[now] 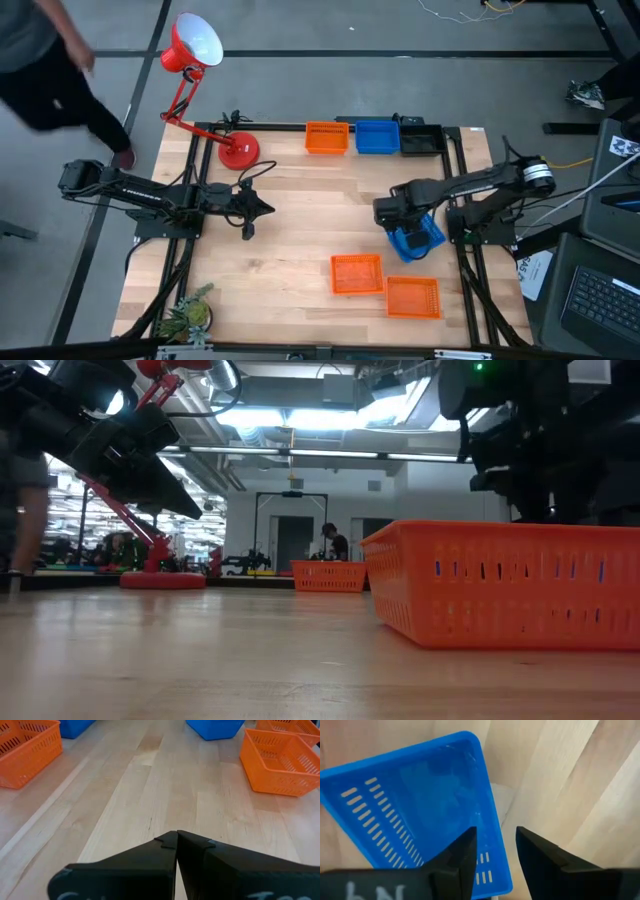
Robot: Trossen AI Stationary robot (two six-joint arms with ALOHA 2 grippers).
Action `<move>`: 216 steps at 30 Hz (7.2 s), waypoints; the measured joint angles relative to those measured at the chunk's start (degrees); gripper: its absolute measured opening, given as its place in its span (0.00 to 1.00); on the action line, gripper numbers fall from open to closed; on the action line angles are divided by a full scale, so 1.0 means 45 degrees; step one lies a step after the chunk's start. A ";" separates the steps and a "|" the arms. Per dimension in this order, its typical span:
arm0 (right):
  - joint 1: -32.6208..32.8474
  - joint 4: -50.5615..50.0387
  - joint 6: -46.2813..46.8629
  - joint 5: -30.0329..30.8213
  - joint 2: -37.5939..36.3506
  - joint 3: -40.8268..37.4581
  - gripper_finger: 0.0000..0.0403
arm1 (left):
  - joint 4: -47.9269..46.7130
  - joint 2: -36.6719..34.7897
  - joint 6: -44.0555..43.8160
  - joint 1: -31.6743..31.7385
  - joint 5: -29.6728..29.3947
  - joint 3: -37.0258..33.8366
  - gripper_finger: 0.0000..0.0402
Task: Stack baskets by color
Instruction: Stack the bottom blue bin on the top blue bins
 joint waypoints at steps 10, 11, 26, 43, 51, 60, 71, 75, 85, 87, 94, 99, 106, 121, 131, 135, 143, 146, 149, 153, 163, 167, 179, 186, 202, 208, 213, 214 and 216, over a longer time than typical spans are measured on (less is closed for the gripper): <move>-0.0053 0.0793 0.0023 0.0322 0.0281 -0.2125 0.34 | 0.0000 -0.0001 0.0000 0.0000 0.0000 0.0000 0.00; -0.0053 0.0986 0.0049 0.0322 0.0283 -0.2438 0.34 | 0.0000 0.0000 0.0000 0.0000 0.0000 0.0000 0.00; -0.0119 0.0740 -0.1304 0.1005 0.0275 -0.1469 0.01 | 0.0005 0.0000 -0.0005 0.0000 0.0000 0.0000 0.00; -0.7377 0.2954 -0.7689 0.2981 -0.0055 0.6402 0.00 | 0.0001 0.0000 0.0107 0.0000 -0.0003 0.0001 0.00; -1.0139 0.4980 -0.8971 0.1340 0.1204 0.6457 0.00 | 0.0005 0.0000 0.0112 0.0005 -0.0028 0.0000 0.00; -1.0645 0.3466 -0.9258 0.2907 0.4659 0.8994 0.00 | 0.0006 -0.0001 0.0102 0.0005 -0.1000 0.0005 0.00; -1.1088 -0.0560 -0.7924 0.2662 0.6797 1.1600 0.00 | 0.0005 0.0000 0.0102 0.0005 -0.1010 0.0002 0.00; -1.1149 -0.0644 -0.7938 0.2665 0.6818 1.0945 0.00 | 0.0005 0.0000 0.0102 0.0005 -0.1010 0.0001 0.00; -1.1191 0.0221 -0.8025 0.2794 0.6818 0.9862 0.05 | 0.0005 0.0000 0.0097 0.0005 -0.1010 0.0000 0.00; -1.1188 0.0366 -0.8067 0.2955 0.6818 0.9690 0.07 | 0.0005 -0.0002 0.0097 0.0005 -0.1010 0.0004 0.00; -1.1186 0.0590 -0.8691 0.3028 0.6818 0.9629 0.22 | 0.0005 0.0000 0.0097 0.0005 -0.1010 0.0005 0.00; -1.1169 0.1263 -0.8769 0.3633 0.6818 0.9656 0.35 | 0.0000 -0.0004 0.0097 0.0005 -0.1010 0.0001 0.00; -1.0769 0.1278 -0.9289 0.4504 0.6792 0.9670 0.41 | 0.0000 0.0000 0.0098 0.0005 -0.1010 0.0001 0.00; -0.9725 0.2280 -0.8880 0.6452 0.6079 0.9641 0.38 | -0.0466 -0.0002 0.0102 0.0005 -0.1010 0.0005 0.00; -1.0284 0.4500 -0.7569 0.5723 0.6128 0.8481 0.38 | -0.0462 -0.0002 0.0092 0.0005 -0.1008 0.0003 0.00; -1.0341 0.5913 -0.7664 0.6183 0.6129 0.7537 0.38 | -0.0454 -0.0002 0.0087 0.0005 -0.1010 0.0005 0.00; -1.0326 0.7185 -0.8053 0.6458 0.6133 0.7246 0.38 | -0.0452 -0.0005 0.0058 0.0005 -0.1010 0.0005 0.00; -1.0326 0.7039 -0.7872 0.5918 0.6133 0.7315 0.38 | -0.0449 -0.0003 0.0058 0.0005 -0.1010 0.0005 0.00; -1.0326 0.7023 -0.7372 0.5242 0.6133 0.7271 0.38 | -0.0446 0.0000 0.0058 0.0005 -0.1010 0.0005 0.00; -1.0326 0.7087 -0.7250 0.4875 0.6133 0.7271 0.38 | -0.0442 -0.0002 0.0058 0.0005 -0.1010 0.0005 0.00; -1.0360 0.7327 -0.6557 0.4029 0.6133 0.7247 0.38 | -0.0437 -0.0001 0.0058 0.0005 -0.1010 0.0005 0.00; -1.0370 0.8083 -0.6653 0.6363 0.6133 0.7370 0.38 | -0.0437 -0.0005 0.0058 0.0005 -0.1010 0.0005 0.00; -0.9564 -0.0014 -0.2792 0.5305 0.6128 1.0538 0.38 | -0.0452 -0.0002 0.0063 0.0005 -0.1006 0.0003 0.00; -0.9104 -0.4656 -0.0407 -0.1329 0.6084 1.1089 0.38 | -0.0459 -0.0003 0.0063 0.0005 -0.1008 0.0005 0.00; -0.8199 -0.1799 -0.1379 -0.2030 0.6109 0.7360 0.38 | -0.0461 0.0000 0.0102 0.0005 -0.1010 0.0005 0.00; -0.8281 -0.0087 -0.1297 -0.2022 0.6109 0.6427 0.38 | -0.0461 -0.0004 0.0097 0.0005 -0.1010 0.0005 0.00; -0.8286 0.1069 -0.0840 -0.1463 0.6109 0.6285 0.38 | -0.0461 0.0000 0.0094 0.0005 -0.1010 0.0005 0.00; -0.8281 0.1284 -0.0570 -0.1066 0.6109 0.6280 0.38 | -0.0461 -0.0003 0.0092 0.0005 -0.1010 0.0005 0.00; -0.8321 0.1640 -0.0229 -0.0382 0.6109 0.6280 0.38 | -0.0461 0.0000 0.0085 0.0005 -0.1010 0.0005 0.00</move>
